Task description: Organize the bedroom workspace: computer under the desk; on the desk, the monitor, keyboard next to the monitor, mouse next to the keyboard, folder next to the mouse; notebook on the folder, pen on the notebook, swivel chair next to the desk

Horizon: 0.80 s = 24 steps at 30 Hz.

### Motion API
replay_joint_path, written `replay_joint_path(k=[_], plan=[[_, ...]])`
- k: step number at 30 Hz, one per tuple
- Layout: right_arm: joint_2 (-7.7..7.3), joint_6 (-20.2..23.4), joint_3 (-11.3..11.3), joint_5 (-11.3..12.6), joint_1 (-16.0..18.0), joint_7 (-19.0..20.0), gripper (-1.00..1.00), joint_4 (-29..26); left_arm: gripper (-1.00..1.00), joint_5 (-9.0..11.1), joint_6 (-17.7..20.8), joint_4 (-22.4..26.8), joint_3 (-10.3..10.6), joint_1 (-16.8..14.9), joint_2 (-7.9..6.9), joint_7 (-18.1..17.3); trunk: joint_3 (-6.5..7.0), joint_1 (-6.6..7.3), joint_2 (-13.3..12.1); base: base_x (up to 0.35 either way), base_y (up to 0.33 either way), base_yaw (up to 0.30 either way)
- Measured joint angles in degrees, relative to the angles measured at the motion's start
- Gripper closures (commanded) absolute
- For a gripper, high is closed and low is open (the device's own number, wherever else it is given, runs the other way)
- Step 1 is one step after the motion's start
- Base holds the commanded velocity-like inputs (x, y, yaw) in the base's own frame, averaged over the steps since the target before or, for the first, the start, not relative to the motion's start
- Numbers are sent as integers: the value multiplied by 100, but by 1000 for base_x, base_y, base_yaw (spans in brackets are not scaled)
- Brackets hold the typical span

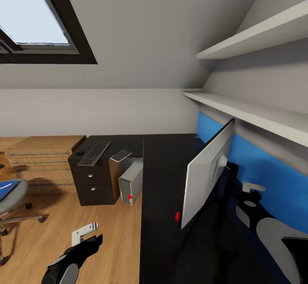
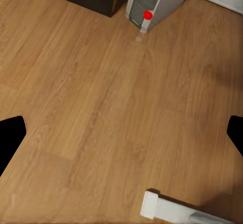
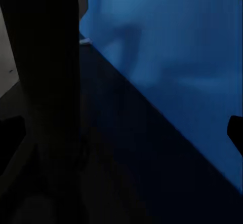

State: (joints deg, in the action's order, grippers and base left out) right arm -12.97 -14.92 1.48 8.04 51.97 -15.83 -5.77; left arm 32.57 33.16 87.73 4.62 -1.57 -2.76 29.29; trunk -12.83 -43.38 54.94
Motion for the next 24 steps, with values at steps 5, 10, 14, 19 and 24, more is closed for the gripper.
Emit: replay_joint_path(k=[5,10,14,19,24], plan=[[4,-3,0,-2,0,0,-100,0,-100,-1,0,0,0,2,0,0,0,0,0,-273,0,0],[25,-6,1,4,0,-8,-100,-9,-100,18,0,-9,-2,4,0,0,0,0,0,-307,0,0],[67,35,1,9,0,-14,-100,-23,-100,28,1,-31,-10,3,-3,6,0,-1,0,-328,22,0],[220,336,-13,4,1,-21,-100,-302,-100,32,-3,-76,-15,3,-7,4,0,-1,0,-331,57,0],[416,1025,-39,2,-112,-18,-100,-1050,-100,5,-31,-93,2,0,-3,5,0,0,1,-249,37,0]])
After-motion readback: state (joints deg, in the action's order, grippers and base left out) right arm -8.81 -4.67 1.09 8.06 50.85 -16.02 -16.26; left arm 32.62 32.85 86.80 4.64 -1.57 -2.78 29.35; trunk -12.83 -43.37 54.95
